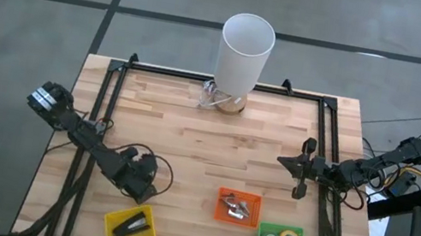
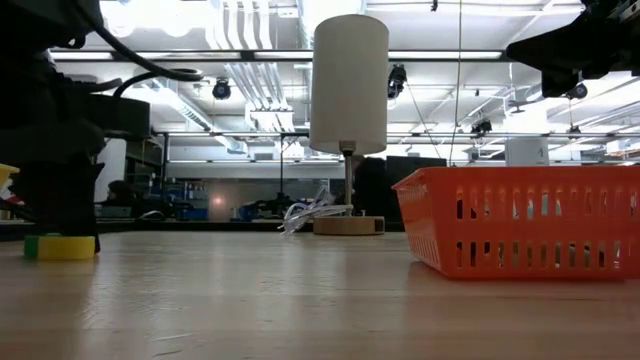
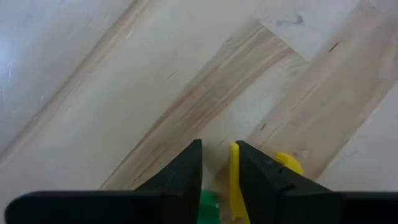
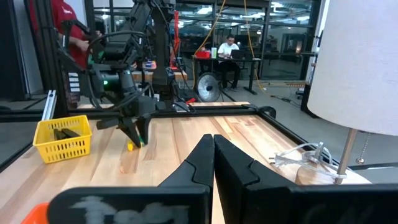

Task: Pick and place Stapler, Stapler remover, tape
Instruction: Put the yellow stapler into the yellow basket

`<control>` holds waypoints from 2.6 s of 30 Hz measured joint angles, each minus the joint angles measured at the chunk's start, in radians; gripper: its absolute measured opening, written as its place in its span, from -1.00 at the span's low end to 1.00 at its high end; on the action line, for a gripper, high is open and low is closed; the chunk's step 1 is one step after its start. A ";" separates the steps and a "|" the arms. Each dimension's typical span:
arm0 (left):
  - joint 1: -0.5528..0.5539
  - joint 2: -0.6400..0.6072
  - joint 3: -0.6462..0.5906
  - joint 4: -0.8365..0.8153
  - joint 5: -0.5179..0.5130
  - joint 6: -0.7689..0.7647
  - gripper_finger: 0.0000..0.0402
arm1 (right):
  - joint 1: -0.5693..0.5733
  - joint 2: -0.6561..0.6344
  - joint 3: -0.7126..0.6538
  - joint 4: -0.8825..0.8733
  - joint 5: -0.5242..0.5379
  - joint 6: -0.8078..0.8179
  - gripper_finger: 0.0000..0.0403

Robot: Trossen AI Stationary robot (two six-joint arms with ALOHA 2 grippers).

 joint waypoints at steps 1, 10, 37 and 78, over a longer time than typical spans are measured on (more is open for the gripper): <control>0.000 0.000 -0.001 0.004 0.002 0.001 -0.53 | 0.000 0.000 0.000 0.000 0.000 0.000 -0.96; 0.000 0.000 -0.001 0.028 0.002 0.050 -0.95 | 0.000 0.000 0.000 0.000 0.000 0.000 -0.96; -0.213 -0.037 0.292 0.031 0.030 0.045 -0.95 | 0.000 0.000 0.000 0.000 0.000 -0.001 -0.96; -0.361 0.145 0.286 0.122 -0.114 -0.184 -0.56 | 0.000 0.000 0.000 0.000 0.000 0.000 -0.96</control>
